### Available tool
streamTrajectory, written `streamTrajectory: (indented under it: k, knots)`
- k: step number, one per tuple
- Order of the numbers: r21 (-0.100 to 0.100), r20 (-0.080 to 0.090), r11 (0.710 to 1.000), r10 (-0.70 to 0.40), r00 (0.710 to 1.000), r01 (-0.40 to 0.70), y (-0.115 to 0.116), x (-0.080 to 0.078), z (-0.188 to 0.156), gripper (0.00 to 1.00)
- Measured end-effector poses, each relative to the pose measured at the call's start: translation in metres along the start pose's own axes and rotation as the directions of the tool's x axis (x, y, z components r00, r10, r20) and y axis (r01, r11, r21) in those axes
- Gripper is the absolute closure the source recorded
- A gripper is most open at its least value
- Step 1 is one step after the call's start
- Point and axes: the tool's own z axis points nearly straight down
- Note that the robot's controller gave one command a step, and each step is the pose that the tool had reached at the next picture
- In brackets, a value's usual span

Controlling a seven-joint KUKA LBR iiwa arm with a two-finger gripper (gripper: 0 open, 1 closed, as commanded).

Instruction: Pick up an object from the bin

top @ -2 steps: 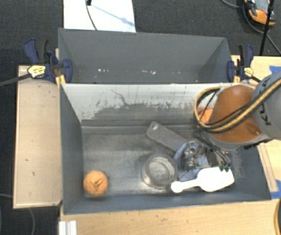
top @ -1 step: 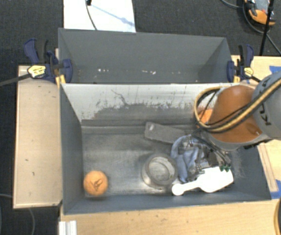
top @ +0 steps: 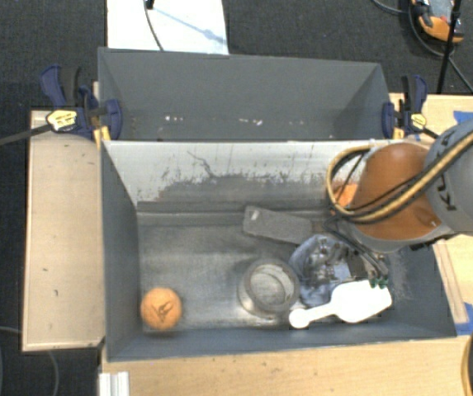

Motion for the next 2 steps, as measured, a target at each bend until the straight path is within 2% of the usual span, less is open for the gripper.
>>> streamTrajectory:
  k: [1, 2]
  knots:
    - [0.000, -0.002, 1.000, -0.001, 1.000, 0.001, -0.0001, 0.0005, 0.0006, 0.00]
    - [0.000, 0.000, 1.000, 0.001, 1.000, -0.001, 0.0001, 0.0002, 0.0002, 1.00]
